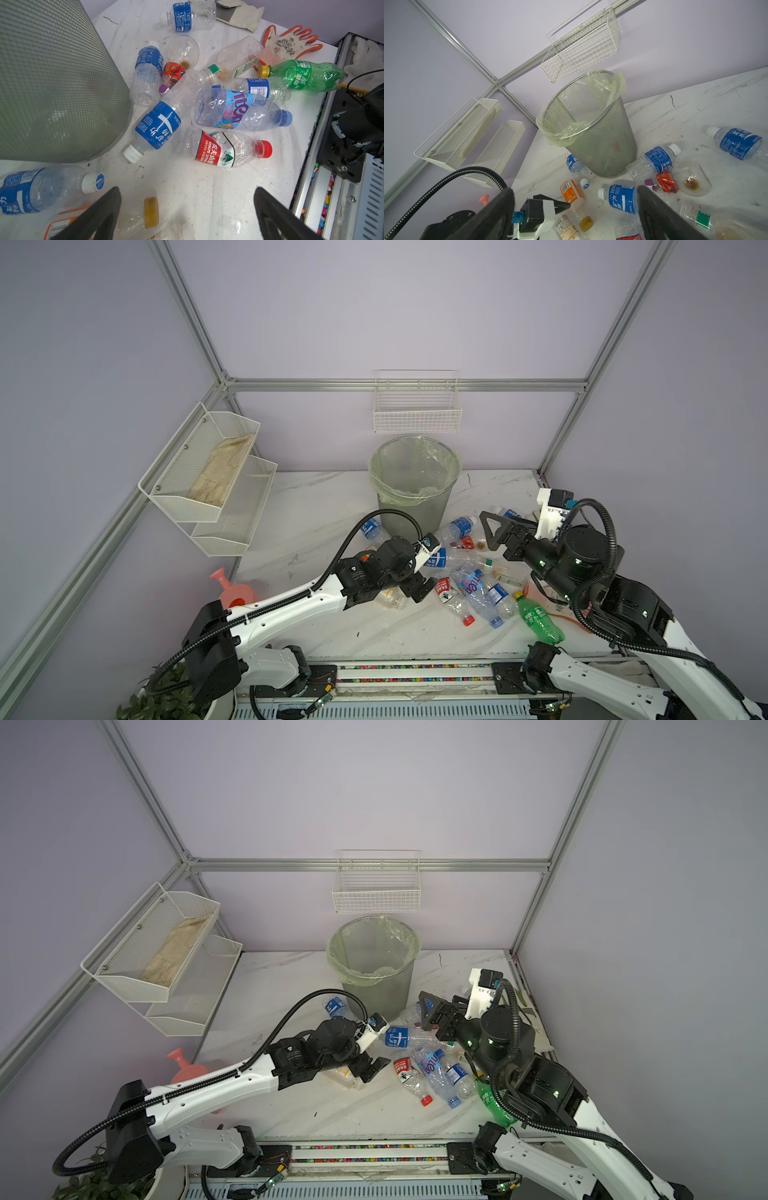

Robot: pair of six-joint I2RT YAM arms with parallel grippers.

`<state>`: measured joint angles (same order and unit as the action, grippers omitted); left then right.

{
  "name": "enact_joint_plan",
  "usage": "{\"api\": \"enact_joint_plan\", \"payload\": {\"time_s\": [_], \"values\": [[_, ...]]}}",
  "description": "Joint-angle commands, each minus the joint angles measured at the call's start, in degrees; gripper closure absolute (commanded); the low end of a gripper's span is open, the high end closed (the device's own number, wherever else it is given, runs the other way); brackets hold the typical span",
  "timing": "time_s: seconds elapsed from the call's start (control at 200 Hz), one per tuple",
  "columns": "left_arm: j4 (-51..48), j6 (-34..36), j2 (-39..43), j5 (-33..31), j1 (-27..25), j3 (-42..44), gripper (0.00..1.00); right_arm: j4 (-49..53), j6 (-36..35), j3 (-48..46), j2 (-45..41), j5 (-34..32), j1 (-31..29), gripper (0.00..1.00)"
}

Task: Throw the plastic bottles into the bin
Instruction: 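Withdraw the right arm from the wastebasket while the left gripper reaches toward the bottle pile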

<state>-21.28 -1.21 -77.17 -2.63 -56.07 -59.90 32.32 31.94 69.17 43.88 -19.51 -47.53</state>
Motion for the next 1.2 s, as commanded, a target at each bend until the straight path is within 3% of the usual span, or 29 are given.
{"api": "enact_joint_plan", "payload": {"time_s": [0.0, 0.555, 0.795, 1.195], "values": [[2.03, 4.10, -2.53, 1.81, -0.43, -7.34, 0.05, 1.38, 0.62, -0.60, -0.70, -1.74, 0.27, 0.06], [-1.37, 13.21, -18.32, -3.92, -3.94, -18.07, 0.24, 1.70, 0.57, -2.44, -2.22, -2.95, 0.31, 0.06], [-3.17, 16.77, -24.08, -6.36, -4.30, -22.81, 0.39, 2.05, 0.47, -1.96, -2.33, -3.17, 0.25, 0.06], [-6.45, 21.79, -32.17, -12.82, -4.28, -28.32, 0.40, 2.05, 0.40, -2.04, -1.95, -2.99, 0.24, 0.07]]}}
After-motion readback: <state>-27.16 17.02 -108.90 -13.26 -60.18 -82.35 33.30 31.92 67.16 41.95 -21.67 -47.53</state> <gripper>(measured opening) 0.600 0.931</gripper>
